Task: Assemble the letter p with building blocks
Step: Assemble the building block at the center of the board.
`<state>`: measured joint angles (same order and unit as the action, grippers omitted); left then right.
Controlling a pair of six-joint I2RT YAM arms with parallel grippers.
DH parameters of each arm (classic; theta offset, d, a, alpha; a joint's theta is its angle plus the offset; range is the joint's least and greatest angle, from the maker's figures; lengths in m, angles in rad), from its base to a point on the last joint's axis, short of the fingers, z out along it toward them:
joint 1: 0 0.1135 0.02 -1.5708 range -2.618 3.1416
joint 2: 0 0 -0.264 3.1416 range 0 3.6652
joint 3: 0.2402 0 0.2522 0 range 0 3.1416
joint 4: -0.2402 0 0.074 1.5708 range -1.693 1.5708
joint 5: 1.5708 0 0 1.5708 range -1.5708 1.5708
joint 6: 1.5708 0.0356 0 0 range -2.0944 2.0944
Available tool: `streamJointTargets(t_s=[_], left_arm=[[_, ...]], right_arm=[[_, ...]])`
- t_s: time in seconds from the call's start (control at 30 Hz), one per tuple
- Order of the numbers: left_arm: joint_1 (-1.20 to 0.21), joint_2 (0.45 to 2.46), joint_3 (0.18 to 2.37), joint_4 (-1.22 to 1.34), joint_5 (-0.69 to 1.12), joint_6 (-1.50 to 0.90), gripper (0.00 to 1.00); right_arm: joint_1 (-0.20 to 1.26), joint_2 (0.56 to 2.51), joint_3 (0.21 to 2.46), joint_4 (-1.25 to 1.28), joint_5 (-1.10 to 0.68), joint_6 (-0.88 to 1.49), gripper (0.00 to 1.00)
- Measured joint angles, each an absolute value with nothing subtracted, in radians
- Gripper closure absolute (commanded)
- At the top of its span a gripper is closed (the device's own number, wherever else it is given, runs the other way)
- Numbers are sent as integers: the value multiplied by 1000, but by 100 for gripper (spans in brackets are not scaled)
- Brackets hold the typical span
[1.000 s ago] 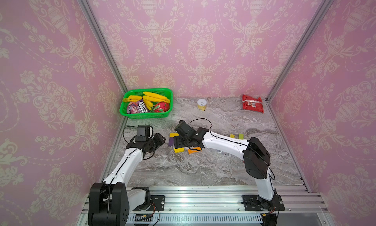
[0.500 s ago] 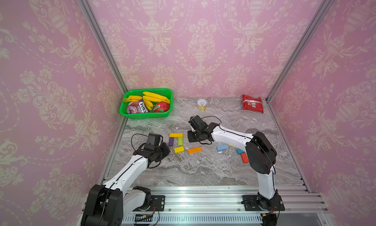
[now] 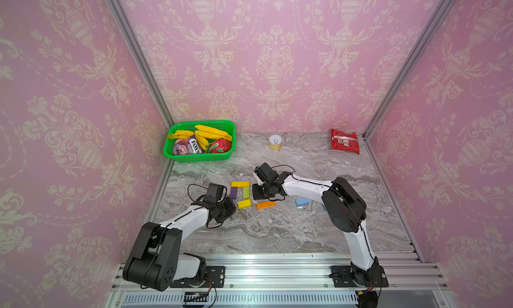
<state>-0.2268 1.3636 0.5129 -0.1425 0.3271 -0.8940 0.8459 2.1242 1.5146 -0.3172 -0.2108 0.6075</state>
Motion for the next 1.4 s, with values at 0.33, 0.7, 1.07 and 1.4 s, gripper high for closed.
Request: streamJointTargets(t_s=[0.33,0.7,1.07,1.4], left_arm=[[-227,1423,511,-21,365,-916,100],[-224,1446,525,-10,369,-915,100],[-197,1455,548,-44,369,-888,100],[-187,1468,570,-69,369,-874,100]], right_arm=[[872,2125,1472,-305,-231,666,90],[889,2131,1477,-320,-231,693,90],[891,2158,1519,-330,-232,712,90],[893,2158,1519,-329,-232,712,90]])
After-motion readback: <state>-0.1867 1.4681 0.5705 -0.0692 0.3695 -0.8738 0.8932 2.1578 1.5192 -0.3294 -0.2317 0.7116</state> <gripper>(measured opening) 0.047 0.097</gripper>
